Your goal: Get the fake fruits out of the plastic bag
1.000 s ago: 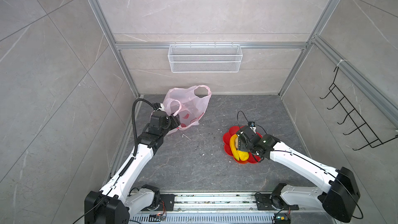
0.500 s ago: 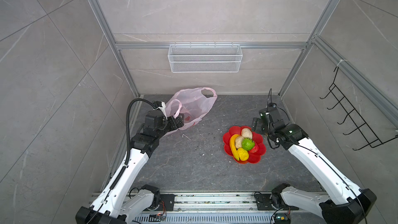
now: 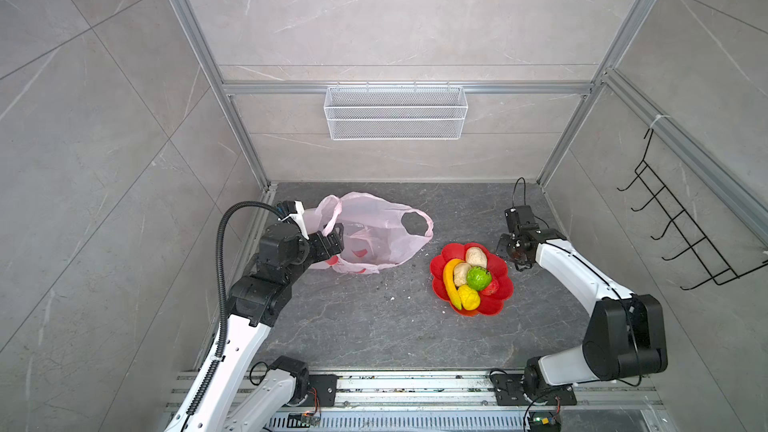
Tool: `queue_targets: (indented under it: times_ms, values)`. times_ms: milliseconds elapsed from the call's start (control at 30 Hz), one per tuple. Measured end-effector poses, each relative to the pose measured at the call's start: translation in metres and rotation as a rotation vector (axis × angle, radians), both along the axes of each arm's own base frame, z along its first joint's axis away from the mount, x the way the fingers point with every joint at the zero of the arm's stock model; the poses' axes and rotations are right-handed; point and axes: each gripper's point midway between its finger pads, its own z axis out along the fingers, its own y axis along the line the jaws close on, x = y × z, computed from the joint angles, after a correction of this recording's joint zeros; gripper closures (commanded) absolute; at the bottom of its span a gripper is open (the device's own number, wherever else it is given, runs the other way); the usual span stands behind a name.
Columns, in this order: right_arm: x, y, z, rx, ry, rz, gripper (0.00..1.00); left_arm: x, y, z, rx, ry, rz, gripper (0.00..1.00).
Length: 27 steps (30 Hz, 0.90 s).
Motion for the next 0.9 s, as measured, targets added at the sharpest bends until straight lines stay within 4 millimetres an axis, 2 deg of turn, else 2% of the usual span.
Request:
queue_targets:
  times_ms: [67, 267, 367, 533, 667, 733, 900]
  values:
    - [-0.001, -0.003, -0.006, -0.002, 0.014, -0.009, 0.75, 0.002, -0.001, -0.014, 0.005, 0.029, 0.002, 0.01]
    - [-0.006, -0.019, -0.016, -0.001, 0.031, -0.053, 0.75, 0.010, -0.007, -0.075, -0.009, 0.140, 0.009, 0.03]
    - [-0.009, -0.025, -0.024, -0.003, 0.052, -0.071, 0.75, 0.018, -0.016, -0.091, -0.047, 0.157, -0.009, 0.04]
    - [-0.015, -0.026, -0.035, 0.001, 0.082, -0.078, 0.75, 0.046, -0.037, -0.094, -0.119, 0.120, -0.058, 0.03]
    - [-0.020, -0.026, -0.042, 0.011, 0.096, -0.088, 0.75, 0.073, -0.063, -0.095, -0.158, 0.103, -0.113, 0.03]
    - [-0.022, -0.025, -0.045, 0.017, 0.101, -0.093, 0.75, 0.085, -0.080, -0.091, -0.171, 0.092, -0.149, 0.03]
    - [-0.028, -0.025, -0.051, 0.023, 0.116, -0.100, 0.75, 0.109, -0.138, -0.066, -0.213, 0.032, -0.277, 0.03]
